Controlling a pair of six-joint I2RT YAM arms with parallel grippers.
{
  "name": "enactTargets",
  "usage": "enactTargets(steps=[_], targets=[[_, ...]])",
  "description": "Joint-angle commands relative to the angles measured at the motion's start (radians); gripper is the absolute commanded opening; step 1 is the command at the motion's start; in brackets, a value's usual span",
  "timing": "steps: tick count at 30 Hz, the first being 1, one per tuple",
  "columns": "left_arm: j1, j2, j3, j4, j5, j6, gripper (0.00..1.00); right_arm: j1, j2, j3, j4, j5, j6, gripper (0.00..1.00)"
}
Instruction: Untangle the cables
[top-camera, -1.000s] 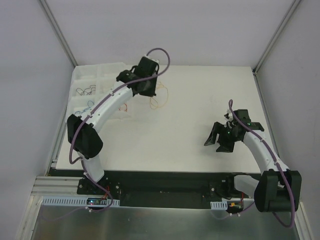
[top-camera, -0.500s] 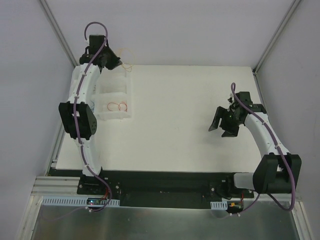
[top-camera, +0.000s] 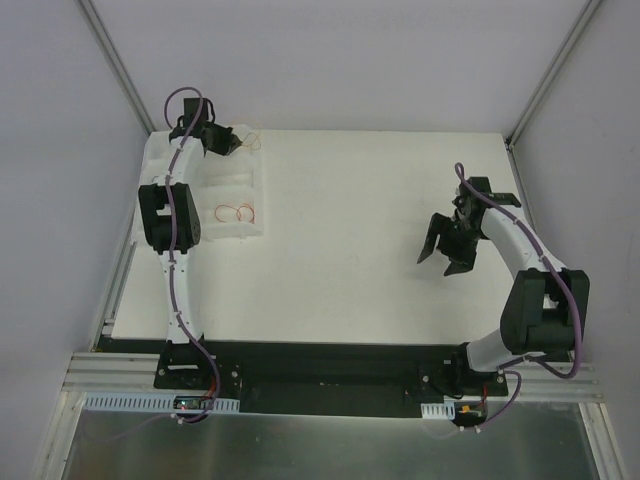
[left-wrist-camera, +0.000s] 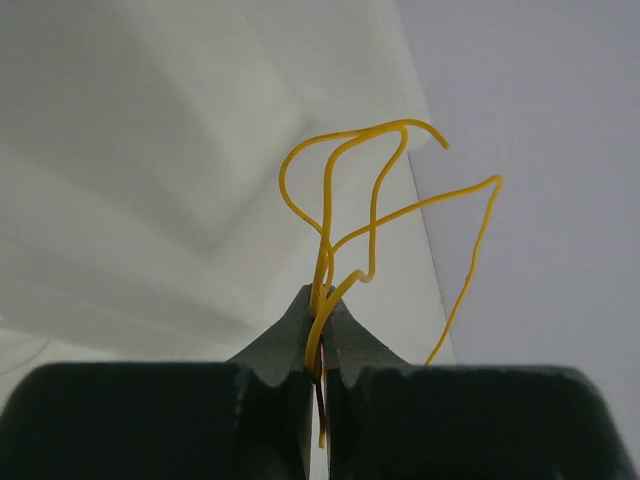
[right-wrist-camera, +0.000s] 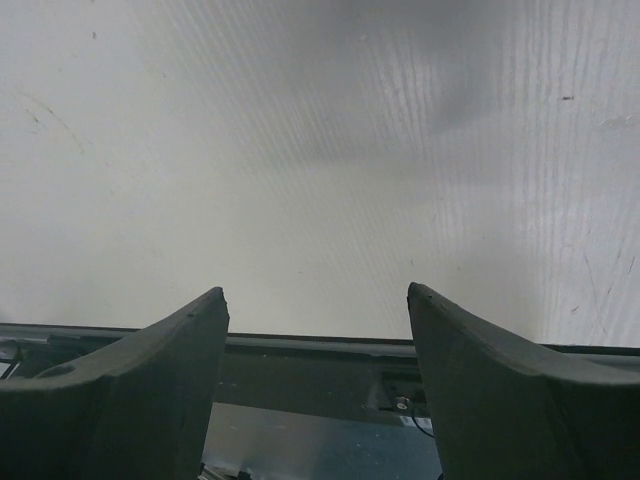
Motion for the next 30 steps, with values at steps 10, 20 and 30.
enactTargets(steps=[10, 20, 30], targets=[[0.058, 0.069, 0.128, 0.057, -0.093, -0.051, 0.0, -0.007, 0.138, 0.257, -0.125, 0.039, 0.015, 0.75], [0.061, -0.011, 0.076, 0.046, -0.152, 0.04, 0.24, -0.009, 0.16, 0.252, -0.117, -0.001, 0.014, 0.74], [0.059, -0.187, -0.001, 0.029, -0.181, 0.19, 0.44, -0.007, 0.071, 0.179, -0.067, -0.008, -0.028, 0.74]])
